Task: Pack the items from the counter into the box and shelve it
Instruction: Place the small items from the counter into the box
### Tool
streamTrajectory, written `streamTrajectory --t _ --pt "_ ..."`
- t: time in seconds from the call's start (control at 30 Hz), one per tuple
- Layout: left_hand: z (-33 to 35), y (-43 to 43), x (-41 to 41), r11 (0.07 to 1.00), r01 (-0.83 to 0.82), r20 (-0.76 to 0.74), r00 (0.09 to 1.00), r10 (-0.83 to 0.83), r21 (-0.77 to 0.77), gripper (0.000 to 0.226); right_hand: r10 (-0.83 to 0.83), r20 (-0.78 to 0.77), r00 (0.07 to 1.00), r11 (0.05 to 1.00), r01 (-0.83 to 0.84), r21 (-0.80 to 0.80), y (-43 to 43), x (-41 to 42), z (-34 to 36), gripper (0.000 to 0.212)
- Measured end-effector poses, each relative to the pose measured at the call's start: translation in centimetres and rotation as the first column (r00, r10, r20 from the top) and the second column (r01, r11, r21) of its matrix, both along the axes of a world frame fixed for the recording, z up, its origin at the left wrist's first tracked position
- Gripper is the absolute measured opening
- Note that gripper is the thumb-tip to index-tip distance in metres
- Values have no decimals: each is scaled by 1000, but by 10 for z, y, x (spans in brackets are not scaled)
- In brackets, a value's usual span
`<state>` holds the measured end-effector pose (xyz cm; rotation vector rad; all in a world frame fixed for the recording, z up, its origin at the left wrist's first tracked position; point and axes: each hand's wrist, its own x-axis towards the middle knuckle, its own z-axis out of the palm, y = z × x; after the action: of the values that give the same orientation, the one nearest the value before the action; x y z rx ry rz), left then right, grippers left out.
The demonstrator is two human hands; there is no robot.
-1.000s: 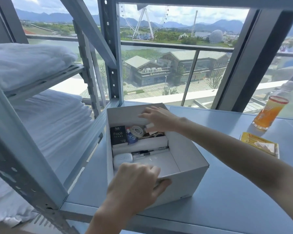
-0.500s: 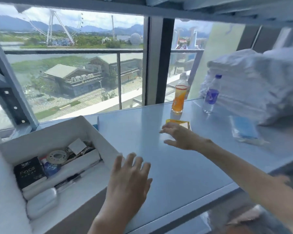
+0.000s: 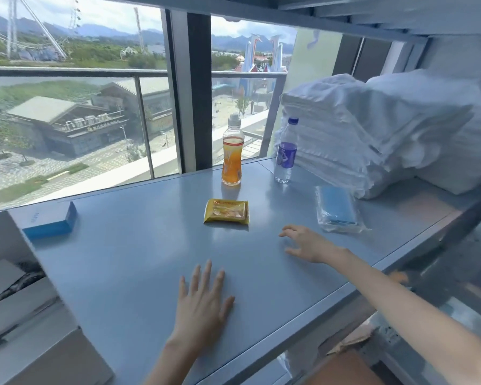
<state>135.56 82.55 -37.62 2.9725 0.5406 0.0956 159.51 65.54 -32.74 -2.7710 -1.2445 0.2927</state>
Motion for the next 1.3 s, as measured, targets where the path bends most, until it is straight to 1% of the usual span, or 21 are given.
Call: streamTrajectory --t 0.1,0.2,0.27,0.33,0.4,0.47,0.53,0.6,0.63,0.67,0.73,0.8,0.83,0.9,0.93,1.0,1.07,1.1,1.17,1.23,1.3 --pt "-1 -6 2 997 -41 78 996 46 -66 59 48 -12 999 999 -48 13 9 20 -1 47" --pt "1 -6 1 995 -41 102 994 50 -86 52 133 -3 991 988 -132 77 33 29 -3 51" --pt "-5 -5 1 993 -71 120 989 82 -97 53 188 25 982 976 -190 111 55 31 -5 55" --pt "-13 -3 2 992 -74 161 983 90 -106 53 231 37 972 967 -233 104 77 32 -9 57" --pt "-11 -4 2 991 -76 198 976 96 -106 50 266 15 964 961 -266 78 94 34 -12 56" --pt "-9 -4 2 991 -89 223 969 110 -100 47 317 8 948 937 -314 149 104 36 -12 49" --pt "-9 -5 1 988 -117 287 947 142 -104 45 409 18 913 875 -397 277 107 37 -11 30" --pt "-7 -6 0 976 -167 319 926 203 -138 47 515 -50 856 810 -467 355 105 35 -7 13" --pt "-6 -6 0 970 -187 330 916 230 -155 49 569 -92 817 781 -503 370 103 33 -5 9" --pt "-6 -6 0 965 -202 341 906 250 -170 52 613 -113 782 756 -538 372 102 31 -3 9" --pt "-4 -5 0 965 -207 338 907 252 -163 59 641 -115 759 737 -567 368 105 28 1 14" --pt "-3 -4 2 974 -192 309 925 221 -120 61 600 -98 794 759 -525 384 113 27 5 22" --pt "-3 -4 2 976 -191 296 931 215 -109 61 569 -101 816 788 -507 350 118 24 6 34" --pt "-4 -3 3 974 -201 274 936 222 -105 59 521 -136 842 849 -497 180 130 19 6 62" --pt "-5 -3 3 973 -206 264 937 228 -107 58 518 -154 841 855 -507 107 135 16 5 68" --pt "-7 -2 2 971 -214 245 941 233 -104 56 502 -244 830 862 -502 65 143 10 5 69" --pt "-6 -1 1 969 -214 245 940 239 -123 53 481 -327 813 871 -487 72 145 2 8 65" --pt "-4 -1 -1 965 -213 251 936 246 -151 52 477 -348 807 875 -476 95 145 -2 11 59" --pt "5 -3 -9 946 -219 275 919 282 -238 53 477 -422 771 879 -434 199 144 -11 22 40" --pt "24 -4 -20 917 -244 333 876 348 -316 58 524 -519 676 852 -401 337 144 -25 41 23" --pt "53 -4 -34 912 -252 452 806 383 -324 63 617 -553 560 787 -427 445 146 -44 67 19"
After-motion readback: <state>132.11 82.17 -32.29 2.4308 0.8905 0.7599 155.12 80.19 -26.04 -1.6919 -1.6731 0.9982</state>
